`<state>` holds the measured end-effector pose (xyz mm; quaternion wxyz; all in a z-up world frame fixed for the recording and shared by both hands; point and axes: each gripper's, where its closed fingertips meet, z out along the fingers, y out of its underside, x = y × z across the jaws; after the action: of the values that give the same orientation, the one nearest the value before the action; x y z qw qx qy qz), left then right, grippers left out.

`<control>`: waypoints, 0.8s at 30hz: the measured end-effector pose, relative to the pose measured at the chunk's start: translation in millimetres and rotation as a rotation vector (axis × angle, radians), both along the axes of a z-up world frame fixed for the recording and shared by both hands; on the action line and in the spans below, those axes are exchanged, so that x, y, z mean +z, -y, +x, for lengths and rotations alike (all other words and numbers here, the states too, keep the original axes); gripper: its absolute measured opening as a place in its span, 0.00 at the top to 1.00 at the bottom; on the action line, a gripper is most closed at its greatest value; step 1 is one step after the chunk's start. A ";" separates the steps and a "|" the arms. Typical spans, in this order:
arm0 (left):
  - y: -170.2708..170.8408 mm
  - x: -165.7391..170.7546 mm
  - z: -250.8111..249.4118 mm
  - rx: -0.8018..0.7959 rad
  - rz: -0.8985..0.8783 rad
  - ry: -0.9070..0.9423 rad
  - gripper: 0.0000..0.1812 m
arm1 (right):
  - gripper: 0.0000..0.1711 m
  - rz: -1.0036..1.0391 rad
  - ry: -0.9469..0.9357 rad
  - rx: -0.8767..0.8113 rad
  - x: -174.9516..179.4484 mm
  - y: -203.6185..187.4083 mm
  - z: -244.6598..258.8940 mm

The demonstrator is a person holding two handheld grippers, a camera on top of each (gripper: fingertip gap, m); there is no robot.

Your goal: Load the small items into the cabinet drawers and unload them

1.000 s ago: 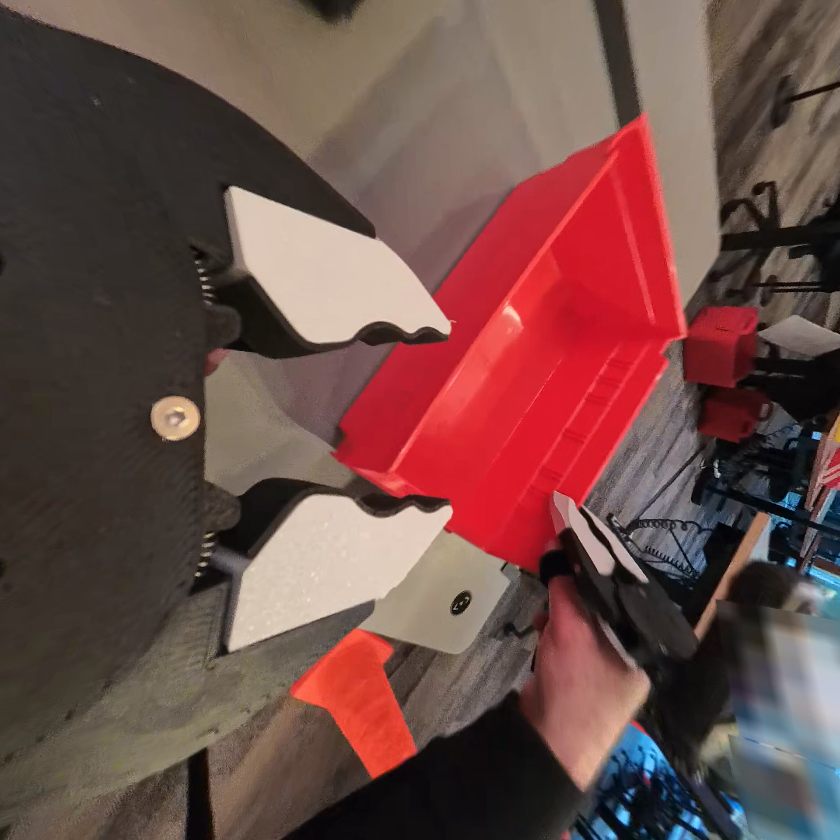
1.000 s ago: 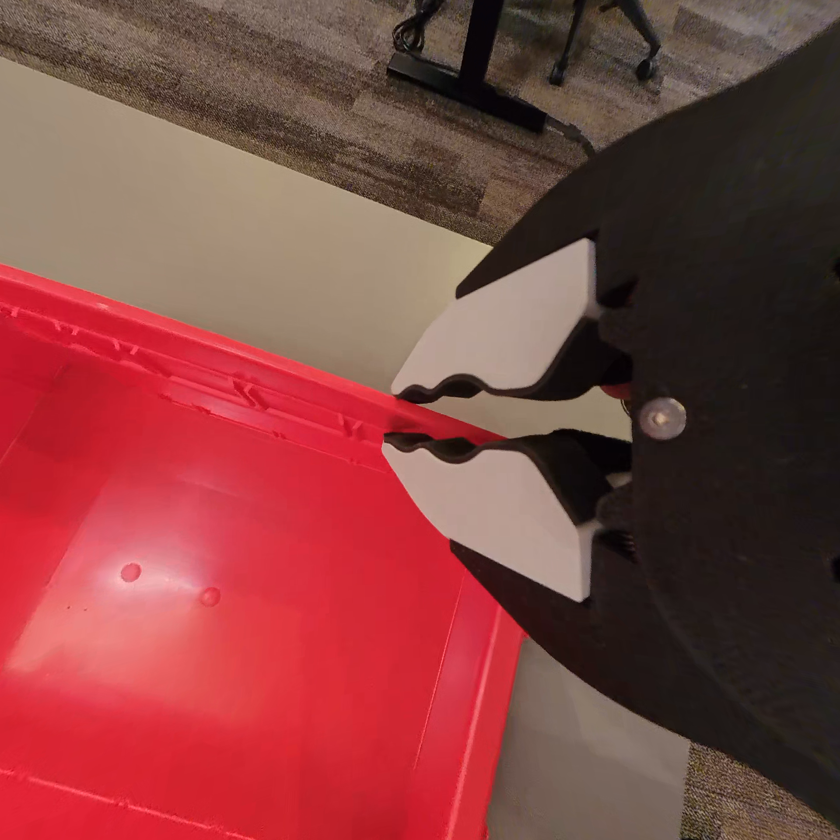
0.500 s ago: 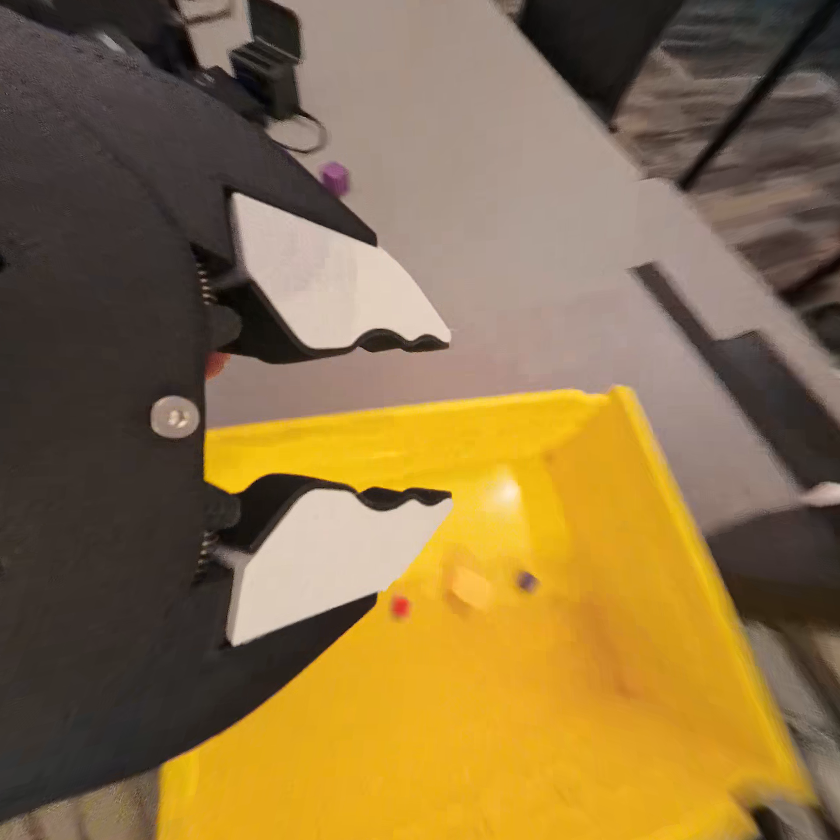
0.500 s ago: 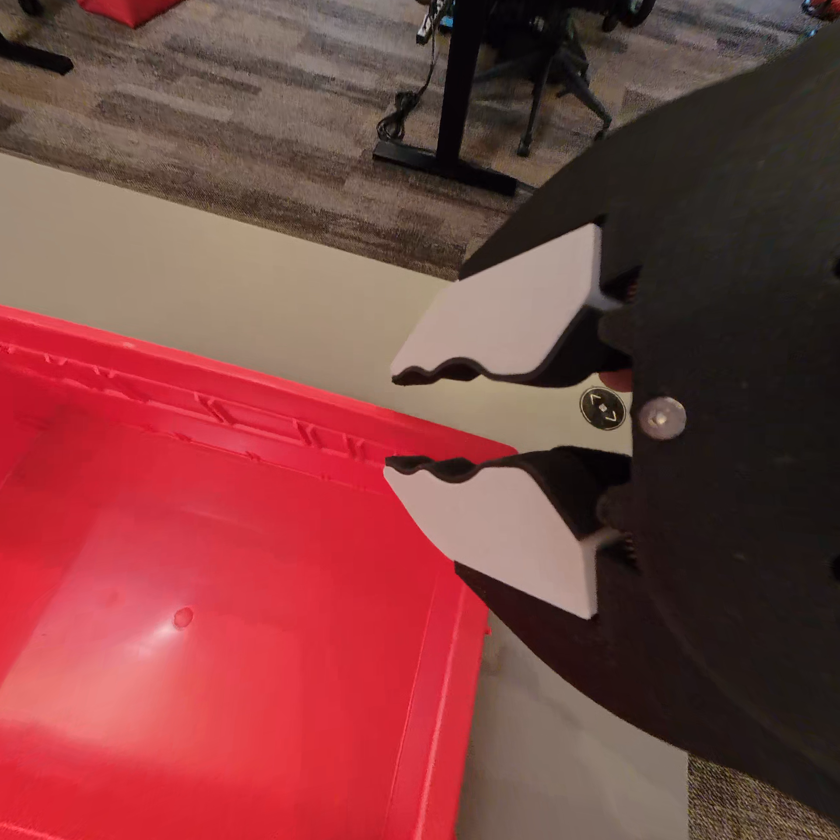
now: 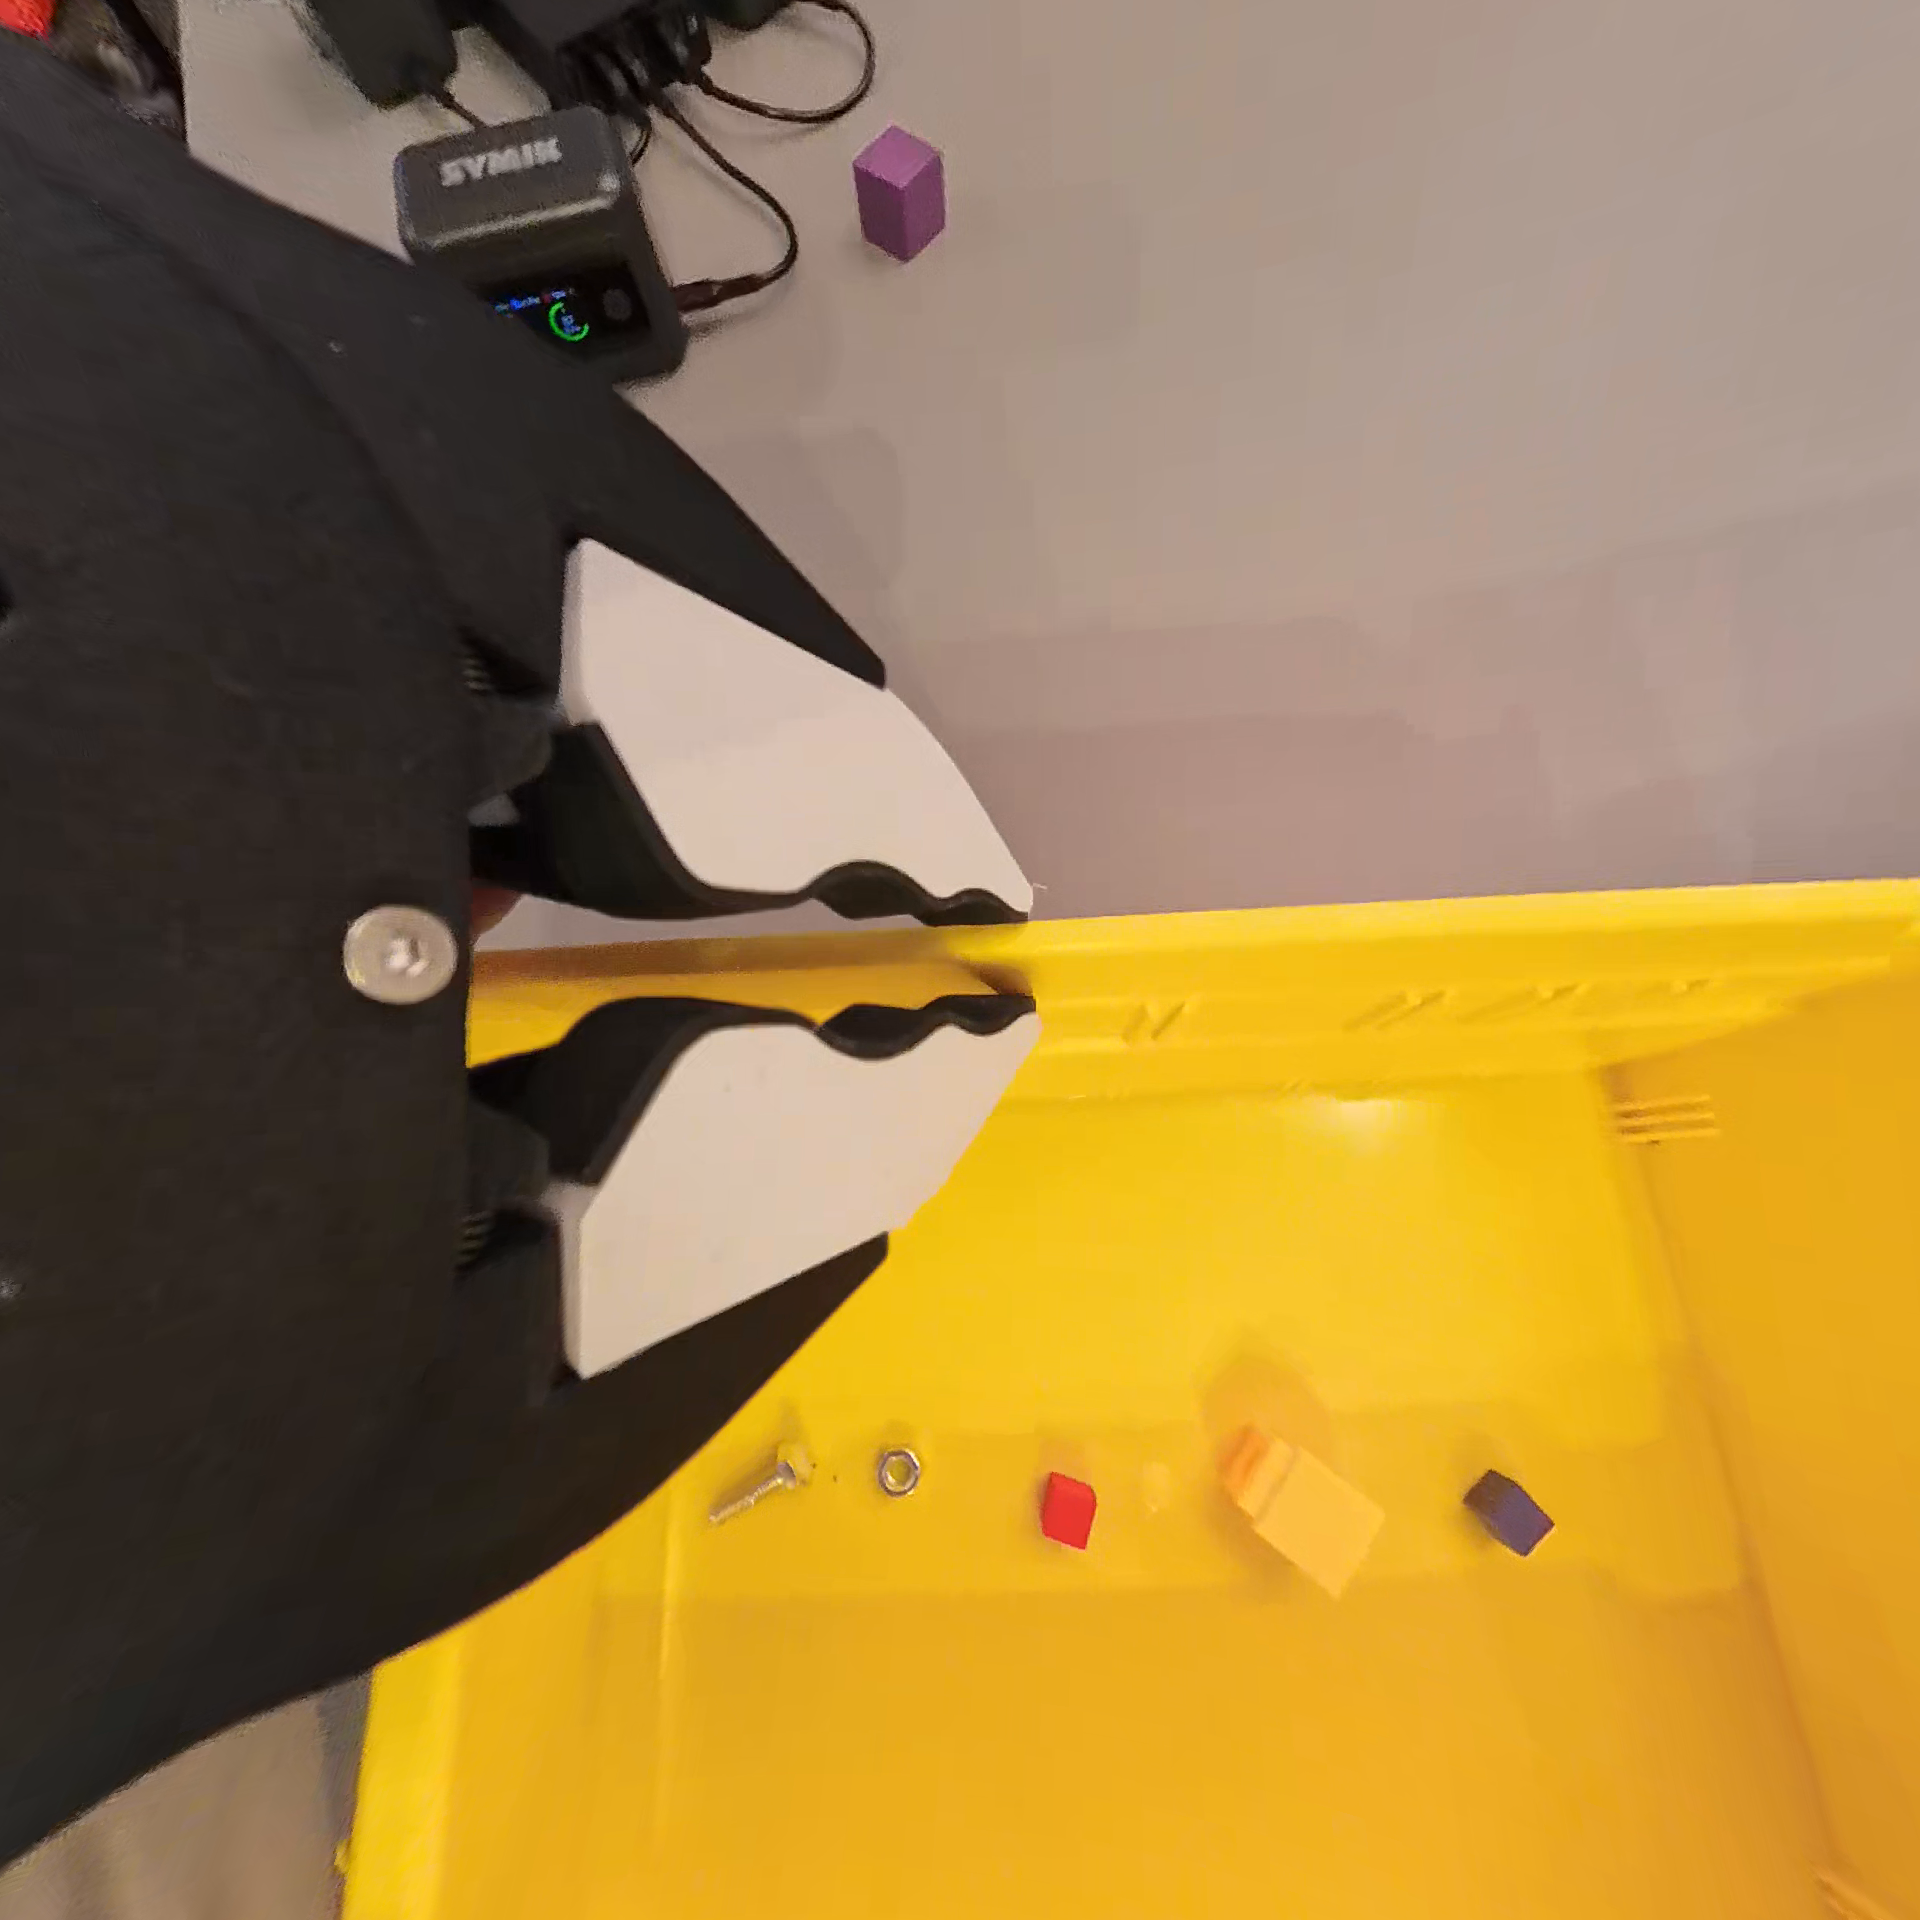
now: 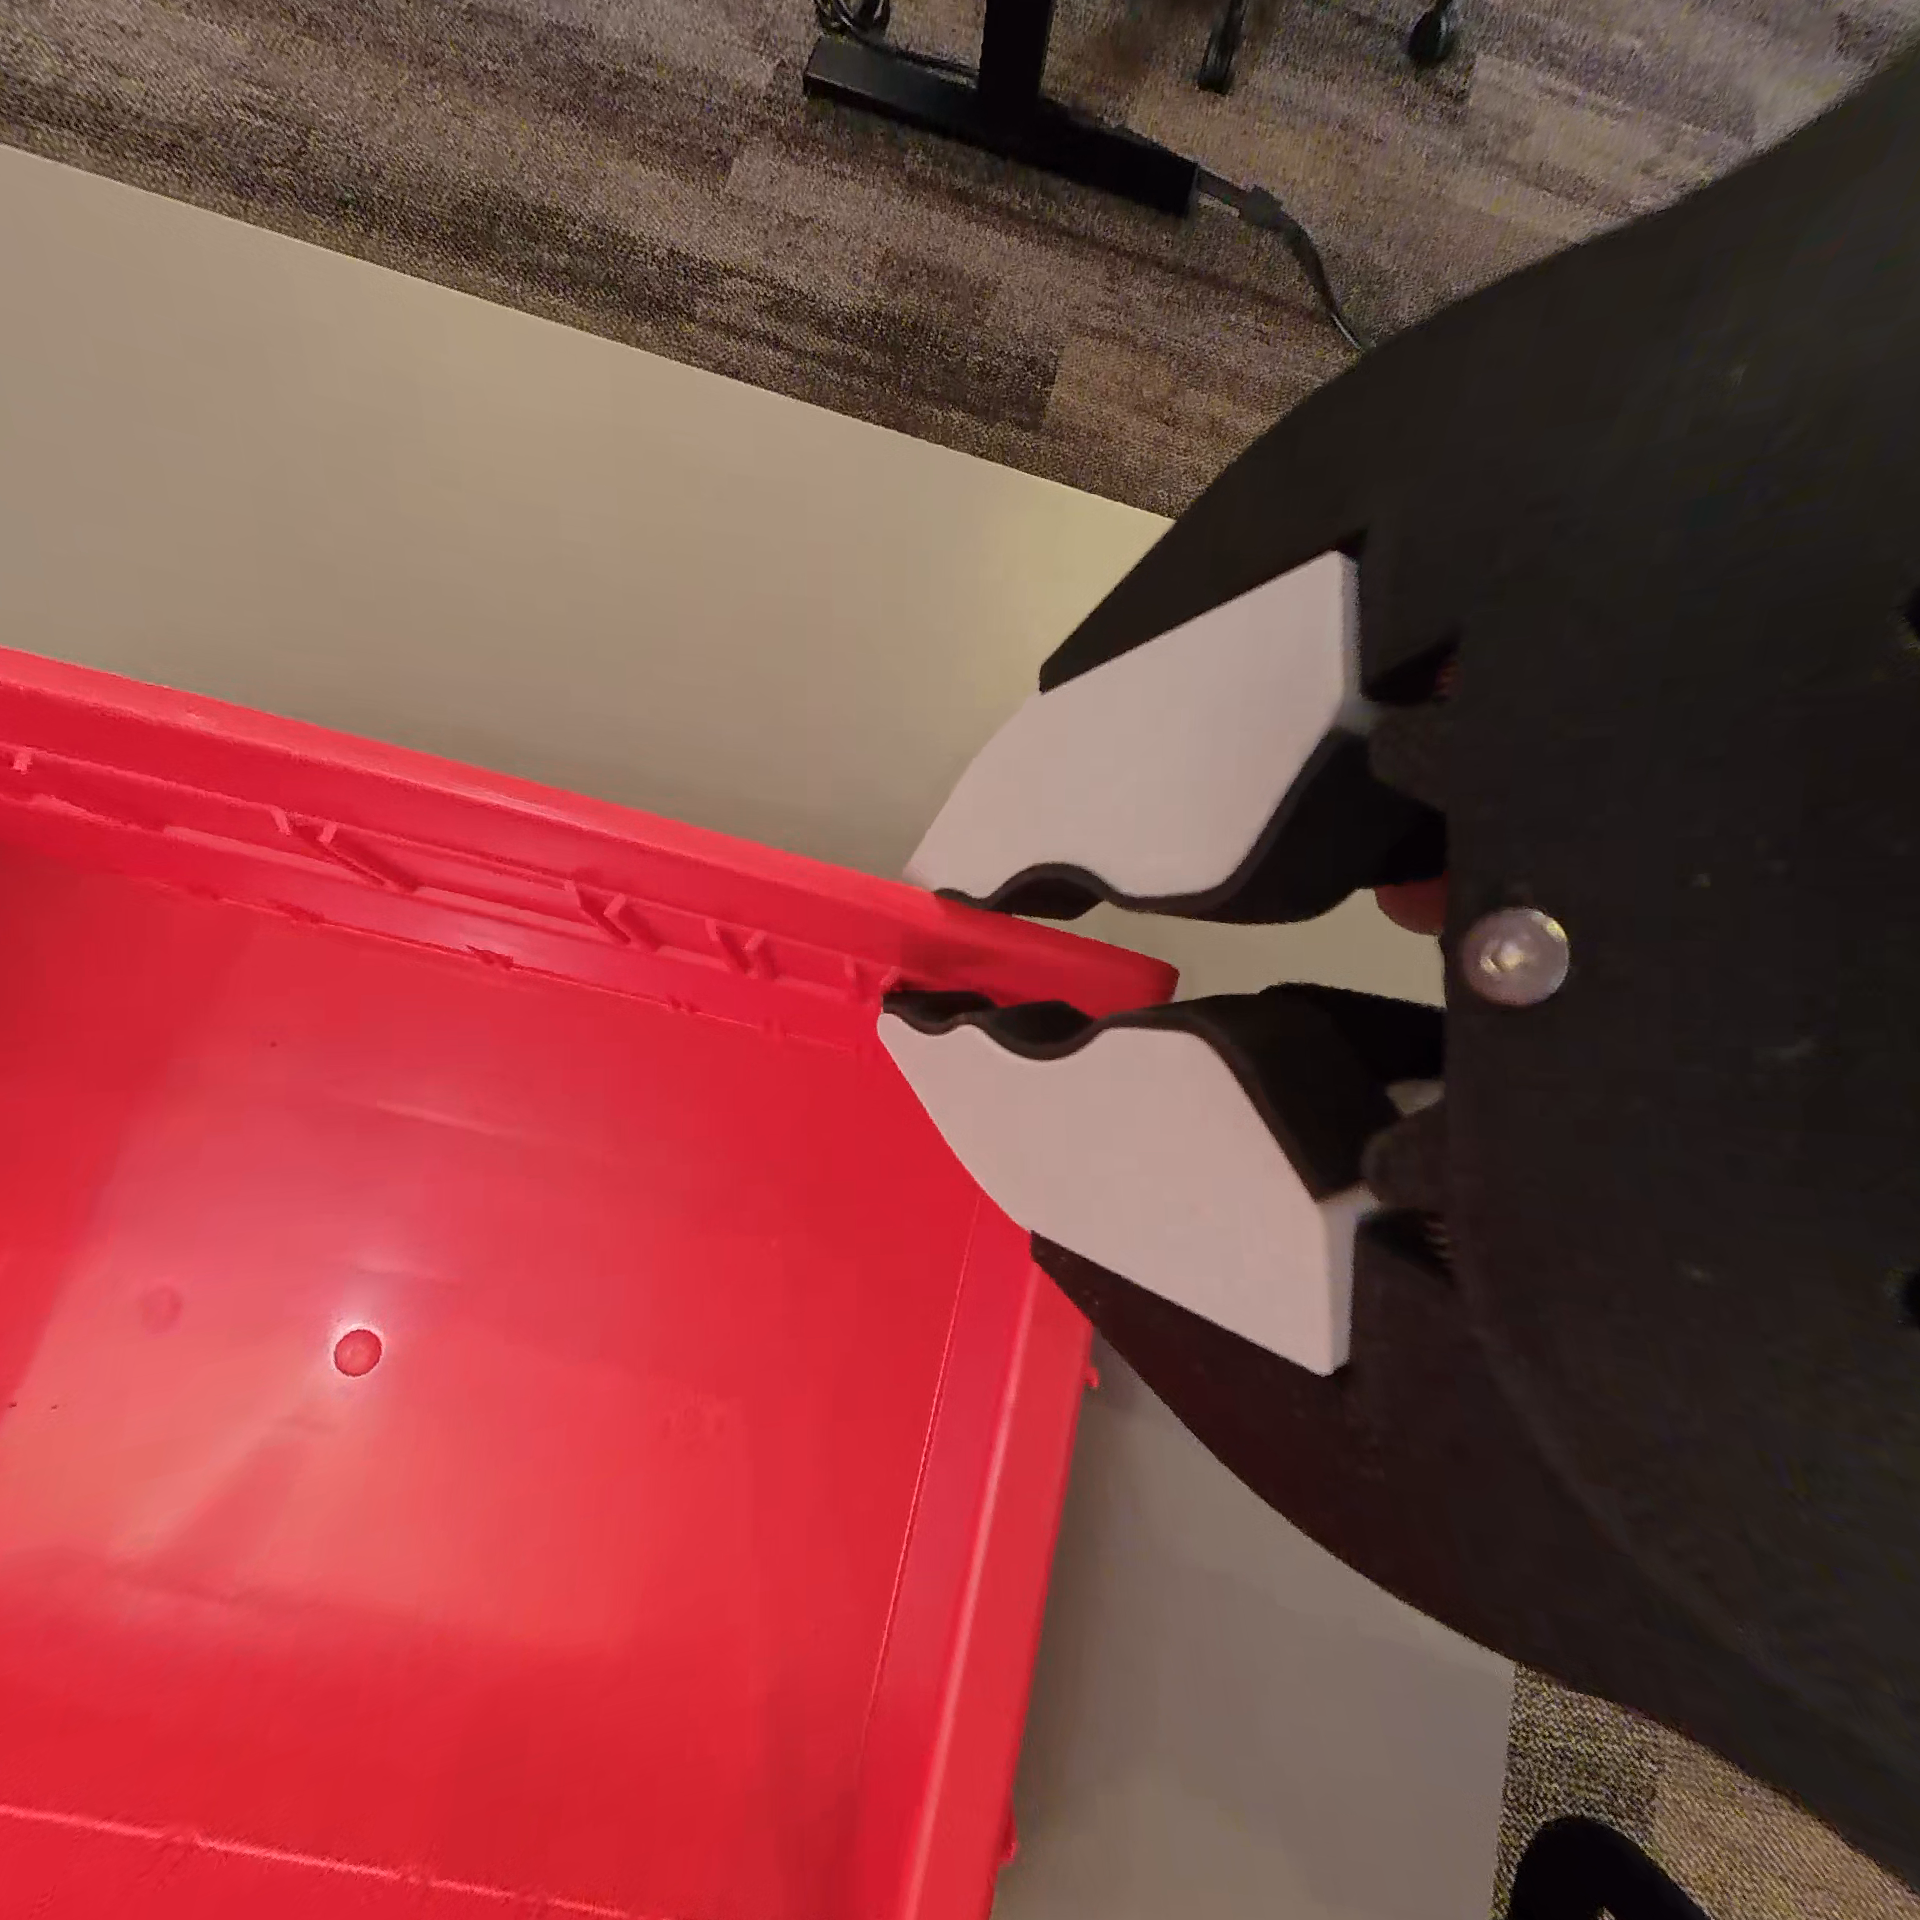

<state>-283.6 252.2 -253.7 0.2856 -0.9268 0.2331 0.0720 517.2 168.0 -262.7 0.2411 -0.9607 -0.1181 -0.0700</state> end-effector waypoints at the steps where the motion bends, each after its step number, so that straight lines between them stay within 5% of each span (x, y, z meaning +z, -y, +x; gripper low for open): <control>1: -1.8 0.0 -5.2 0.023 -0.001 0.013 0.94 | 0.95 0.001 0.001 -0.002 0.0 -0.2 0.3; 24: -47.7 -1.7 -142.9 0.386 -0.006 0.109 0.95 | 0.95 0.000 -0.016 -0.061 -0.1 15.7 23.9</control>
<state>-426.4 299.9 -255.4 0.2760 -0.9576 0.0354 0.0747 541.1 152.3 -262.8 0.2397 -0.9645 -0.0868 -0.0696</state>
